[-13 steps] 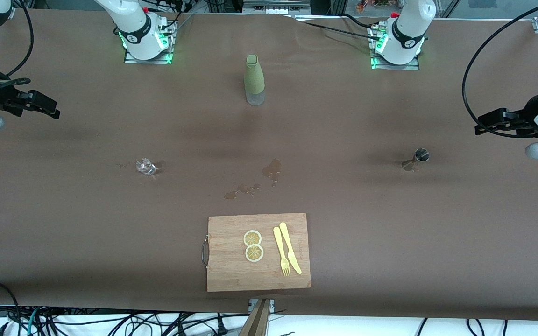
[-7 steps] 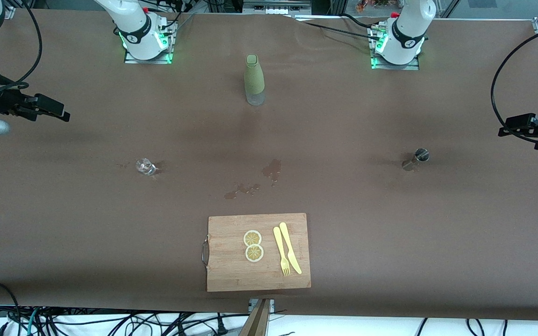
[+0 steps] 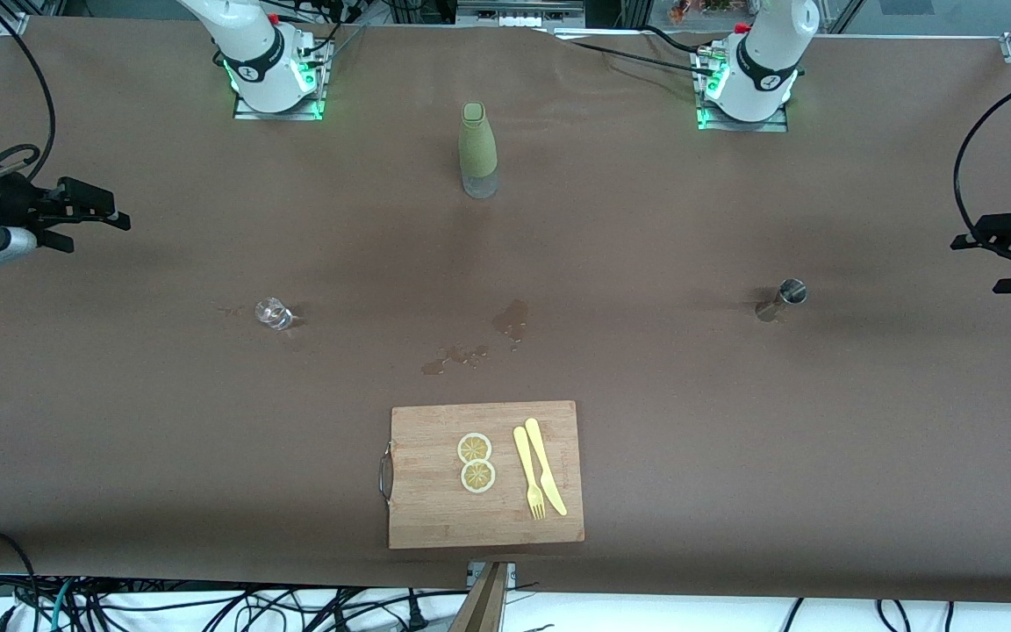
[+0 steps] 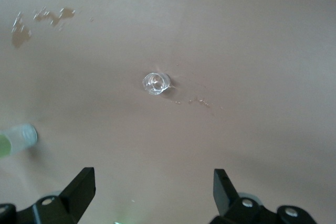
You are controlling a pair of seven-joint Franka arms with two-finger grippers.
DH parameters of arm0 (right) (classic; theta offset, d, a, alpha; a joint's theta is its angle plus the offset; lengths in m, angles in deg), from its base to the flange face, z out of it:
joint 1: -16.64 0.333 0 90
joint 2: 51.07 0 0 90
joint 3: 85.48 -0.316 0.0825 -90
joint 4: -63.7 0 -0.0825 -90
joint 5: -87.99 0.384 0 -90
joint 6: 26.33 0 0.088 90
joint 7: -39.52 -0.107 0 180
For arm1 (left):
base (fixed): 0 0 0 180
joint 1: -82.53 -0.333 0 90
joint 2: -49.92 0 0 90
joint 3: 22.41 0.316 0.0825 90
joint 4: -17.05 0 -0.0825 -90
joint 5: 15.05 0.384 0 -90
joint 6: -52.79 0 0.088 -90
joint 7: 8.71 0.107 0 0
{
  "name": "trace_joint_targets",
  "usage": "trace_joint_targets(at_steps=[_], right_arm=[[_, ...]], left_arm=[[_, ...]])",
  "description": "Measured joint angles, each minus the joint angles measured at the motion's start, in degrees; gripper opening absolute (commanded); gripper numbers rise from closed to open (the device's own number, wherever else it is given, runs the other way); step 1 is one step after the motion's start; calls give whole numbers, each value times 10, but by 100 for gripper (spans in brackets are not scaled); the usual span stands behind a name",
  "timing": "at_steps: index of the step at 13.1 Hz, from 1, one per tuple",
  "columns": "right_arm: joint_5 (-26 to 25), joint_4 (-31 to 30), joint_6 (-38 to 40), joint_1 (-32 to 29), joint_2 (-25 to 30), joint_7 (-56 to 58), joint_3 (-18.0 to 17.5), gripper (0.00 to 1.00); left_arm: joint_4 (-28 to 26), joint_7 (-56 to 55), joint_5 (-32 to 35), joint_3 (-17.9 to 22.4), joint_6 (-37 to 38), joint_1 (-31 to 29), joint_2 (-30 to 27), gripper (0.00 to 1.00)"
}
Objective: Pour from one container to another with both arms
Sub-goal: 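Move both grippers from rest toward the glass cup and steel jigger, then grasp the glass cup with the right gripper while the left gripper grasps the jigger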
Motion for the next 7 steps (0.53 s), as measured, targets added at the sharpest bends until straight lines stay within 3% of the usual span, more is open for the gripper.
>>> trace_joint_targets(at_steps=[2,7], right_arm=[[21,0,2,-7,-18,128,8,100],[142,-3,7,-66,-115,492,16,100]], left_arm=[[-16,91,-54,29,0,-20,21,100],[-89,354,-204,108,3,-50,69,100]])
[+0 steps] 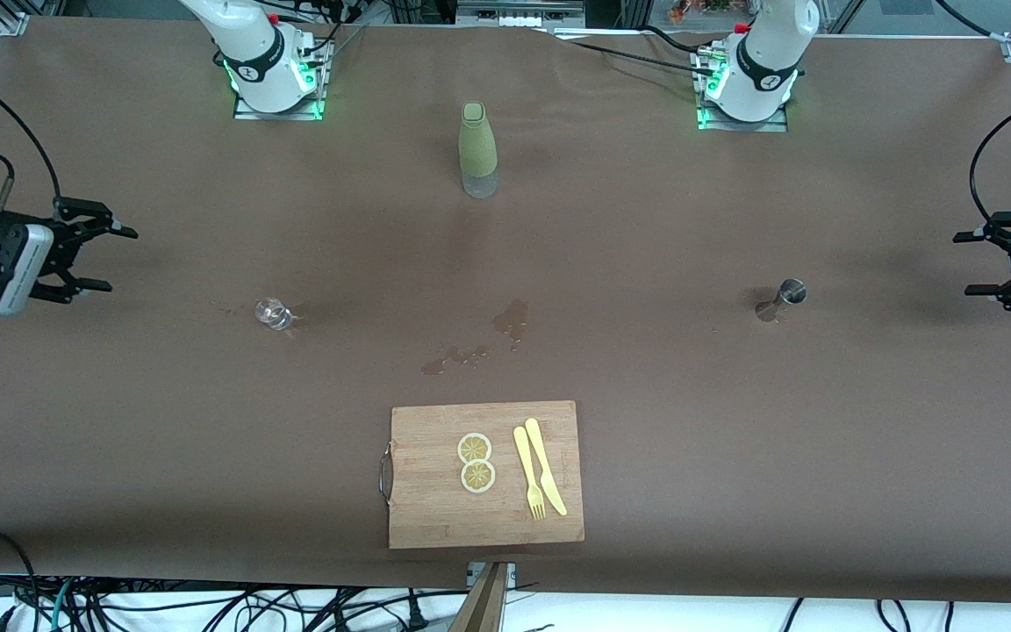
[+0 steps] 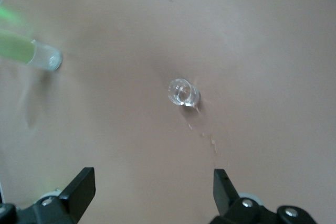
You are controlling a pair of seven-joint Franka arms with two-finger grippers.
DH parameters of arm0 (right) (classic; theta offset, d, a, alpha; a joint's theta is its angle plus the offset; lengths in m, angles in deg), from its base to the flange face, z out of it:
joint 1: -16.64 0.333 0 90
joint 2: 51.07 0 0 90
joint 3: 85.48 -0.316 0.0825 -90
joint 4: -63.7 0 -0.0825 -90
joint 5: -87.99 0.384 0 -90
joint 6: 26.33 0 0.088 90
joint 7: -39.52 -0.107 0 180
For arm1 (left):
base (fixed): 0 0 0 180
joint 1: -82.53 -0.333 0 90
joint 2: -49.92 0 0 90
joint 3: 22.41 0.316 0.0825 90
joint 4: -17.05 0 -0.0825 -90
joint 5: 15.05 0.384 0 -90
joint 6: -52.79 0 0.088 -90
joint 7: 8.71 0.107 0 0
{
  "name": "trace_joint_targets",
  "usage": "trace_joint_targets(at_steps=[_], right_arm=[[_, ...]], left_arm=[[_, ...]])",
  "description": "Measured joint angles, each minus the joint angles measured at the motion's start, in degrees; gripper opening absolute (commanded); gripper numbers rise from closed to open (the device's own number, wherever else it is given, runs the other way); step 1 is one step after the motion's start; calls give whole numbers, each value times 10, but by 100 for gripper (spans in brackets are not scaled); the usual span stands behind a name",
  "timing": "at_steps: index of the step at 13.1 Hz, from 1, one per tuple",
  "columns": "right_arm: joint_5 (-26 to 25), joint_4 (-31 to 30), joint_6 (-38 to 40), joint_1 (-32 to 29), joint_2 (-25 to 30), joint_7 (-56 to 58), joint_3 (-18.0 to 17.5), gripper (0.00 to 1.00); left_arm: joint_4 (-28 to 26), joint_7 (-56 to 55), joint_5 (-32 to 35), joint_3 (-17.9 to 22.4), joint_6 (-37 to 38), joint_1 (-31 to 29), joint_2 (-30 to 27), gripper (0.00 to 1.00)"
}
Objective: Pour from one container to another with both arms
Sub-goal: 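Grasp the glass cup with the right gripper while the left gripper grasps the jigger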
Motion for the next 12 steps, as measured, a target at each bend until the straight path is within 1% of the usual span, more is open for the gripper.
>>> trace_joint_targets(at_steps=[3,5,7,9,10,12], right_arm=[[93,-2,-2,-28,-73,196,1,100],[148,-5,-19,-36,-116,333,1,100],[217,-26,-37,-41,-144,448,1,100],[292,-64,-43,-44,-168,547,2,100],[322,-76,-43,-45,-184,588,2,100],[364,-86,-43,-46,-220,643,1,100]], left_arm=[[-56,157,-91,24,14,-22,42,100],[-79,244,-145,30,46,-34,78,100],[-85,326,-188,31,73,-42,125,100],[-85,398,-221,30,90,-43,166,100],[-85,429,-236,30,95,-44,185,100],[-85,496,-274,26,115,-46,221,100]])
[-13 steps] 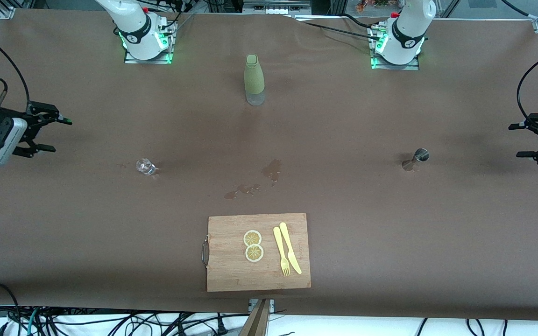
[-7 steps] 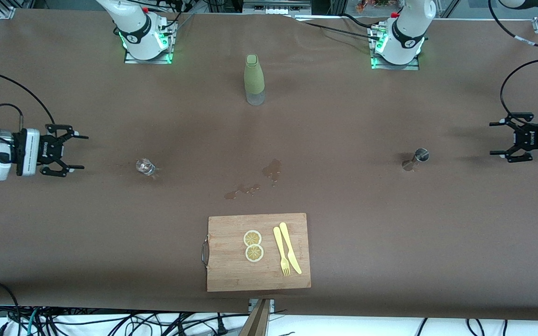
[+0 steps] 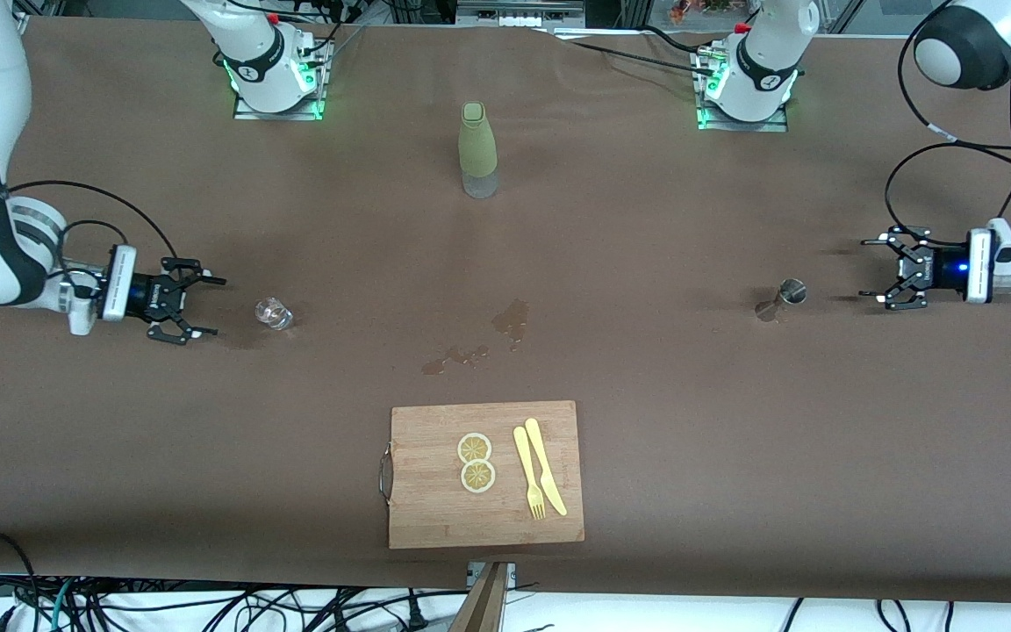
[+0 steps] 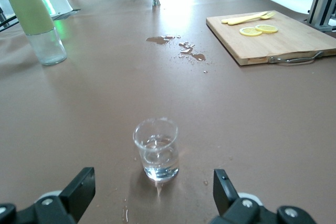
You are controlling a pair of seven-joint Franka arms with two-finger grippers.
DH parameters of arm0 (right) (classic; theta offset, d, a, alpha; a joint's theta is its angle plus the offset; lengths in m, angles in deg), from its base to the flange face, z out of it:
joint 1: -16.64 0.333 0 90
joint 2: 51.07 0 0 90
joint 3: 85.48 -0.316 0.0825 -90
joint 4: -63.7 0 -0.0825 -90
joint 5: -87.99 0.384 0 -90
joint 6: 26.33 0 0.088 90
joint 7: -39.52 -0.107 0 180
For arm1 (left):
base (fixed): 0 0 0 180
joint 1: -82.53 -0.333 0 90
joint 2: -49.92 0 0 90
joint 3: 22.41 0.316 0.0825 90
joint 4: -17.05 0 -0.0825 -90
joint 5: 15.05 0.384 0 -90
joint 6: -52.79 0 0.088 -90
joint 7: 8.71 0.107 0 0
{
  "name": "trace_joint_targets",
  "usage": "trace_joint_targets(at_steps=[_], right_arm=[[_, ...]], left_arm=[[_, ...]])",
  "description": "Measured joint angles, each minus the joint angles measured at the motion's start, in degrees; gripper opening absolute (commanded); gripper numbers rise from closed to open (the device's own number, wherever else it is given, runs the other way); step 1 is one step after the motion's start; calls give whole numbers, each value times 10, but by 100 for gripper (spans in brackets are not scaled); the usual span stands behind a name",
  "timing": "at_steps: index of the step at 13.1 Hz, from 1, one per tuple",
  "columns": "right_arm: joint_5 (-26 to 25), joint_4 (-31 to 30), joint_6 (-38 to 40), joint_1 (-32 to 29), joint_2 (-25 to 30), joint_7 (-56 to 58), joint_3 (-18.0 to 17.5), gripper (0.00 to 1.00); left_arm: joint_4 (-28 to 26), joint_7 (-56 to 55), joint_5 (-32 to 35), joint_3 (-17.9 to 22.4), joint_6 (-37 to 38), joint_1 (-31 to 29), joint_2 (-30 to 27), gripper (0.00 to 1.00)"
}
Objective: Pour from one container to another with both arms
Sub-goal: 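Grasp the glass cup with the right gripper while the left gripper grasps the jigger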
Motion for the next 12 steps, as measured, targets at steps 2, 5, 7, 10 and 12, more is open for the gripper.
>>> trace_joint_targets(at_steps=[2,5,7,10,12], right_arm=[[33,-2,1,0,-31,41,-5,100],[58,-2,3,2,-57,70,-20,100],[63,-2,4,3,-61,73,-35,100],[66,-2,4,8,-71,73,-53,100],[67,-1,4,9,-80,74,-62,97]], left_arm=[[0,53,-29,-19,10,-1,34,100],[2,96,-55,-54,11,0,61,100],[4,103,-71,-71,11,1,62,100],[8,106,-85,-88,9,3,63,100],[10,107,-101,-91,7,6,68,100]])
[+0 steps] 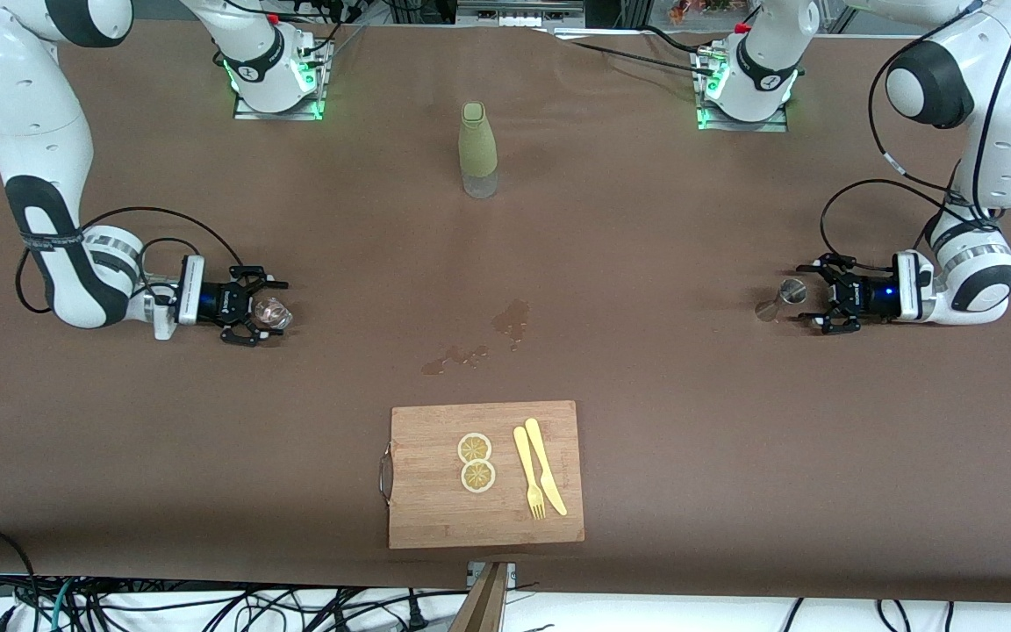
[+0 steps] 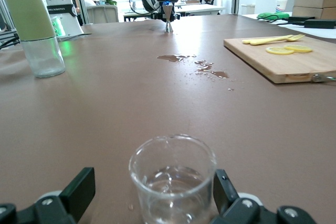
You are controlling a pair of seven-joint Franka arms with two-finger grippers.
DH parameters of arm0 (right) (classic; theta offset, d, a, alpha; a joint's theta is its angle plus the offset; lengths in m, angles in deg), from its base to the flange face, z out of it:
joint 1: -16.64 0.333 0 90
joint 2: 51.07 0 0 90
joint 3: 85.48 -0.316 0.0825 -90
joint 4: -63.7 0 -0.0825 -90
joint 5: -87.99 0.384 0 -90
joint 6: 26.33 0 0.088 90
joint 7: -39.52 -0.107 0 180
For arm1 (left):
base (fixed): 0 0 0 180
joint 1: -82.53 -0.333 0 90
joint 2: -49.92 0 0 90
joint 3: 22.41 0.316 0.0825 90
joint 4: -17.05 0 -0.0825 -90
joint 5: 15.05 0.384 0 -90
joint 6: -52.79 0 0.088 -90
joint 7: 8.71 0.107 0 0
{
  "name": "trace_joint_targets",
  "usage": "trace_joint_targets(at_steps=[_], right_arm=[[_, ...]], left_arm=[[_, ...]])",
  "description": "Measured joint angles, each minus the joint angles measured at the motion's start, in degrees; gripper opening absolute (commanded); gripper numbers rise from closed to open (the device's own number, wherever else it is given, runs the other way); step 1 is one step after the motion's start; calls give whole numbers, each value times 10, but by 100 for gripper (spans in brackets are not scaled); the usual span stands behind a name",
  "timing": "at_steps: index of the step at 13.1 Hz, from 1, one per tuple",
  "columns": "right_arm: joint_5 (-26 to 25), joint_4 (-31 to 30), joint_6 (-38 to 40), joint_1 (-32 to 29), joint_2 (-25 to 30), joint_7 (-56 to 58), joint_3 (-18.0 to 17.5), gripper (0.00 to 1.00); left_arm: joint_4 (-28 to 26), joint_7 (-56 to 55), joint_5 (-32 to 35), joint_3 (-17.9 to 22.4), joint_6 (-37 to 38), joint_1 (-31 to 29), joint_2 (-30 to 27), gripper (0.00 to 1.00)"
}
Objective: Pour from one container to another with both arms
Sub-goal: 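Grasp the glass cup with the right gripper while the left gripper grasps the jigger, then lift the glass cup with the right gripper while the left gripper brings the jigger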
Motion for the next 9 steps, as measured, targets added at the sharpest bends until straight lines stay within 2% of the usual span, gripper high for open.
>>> trace_joint_targets(at_steps=[2,3,4,6,8,9], right_arm=[[12,0,0,0,-4,2,-2,86],[16,1,0,0,-4,3,-3,68],[18,2,0,0,-4,3,-6,46],[19,3,0,0,-4,3,-9,15],[20,4,0,0,-4,3,-9,0],[20,4,2,0,-5,3,-9,0]], left_arm=[[2,1,-16,-4,-2,5,5,100],[4,1,-21,-8,-7,8,7,100],[5,1,-23,-13,-13,10,8,100],[5,0,-23,-22,-21,15,8,100],[7,0,-23,-26,-23,19,8,100],[9,0,-23,-26,-23,20,8,99]])
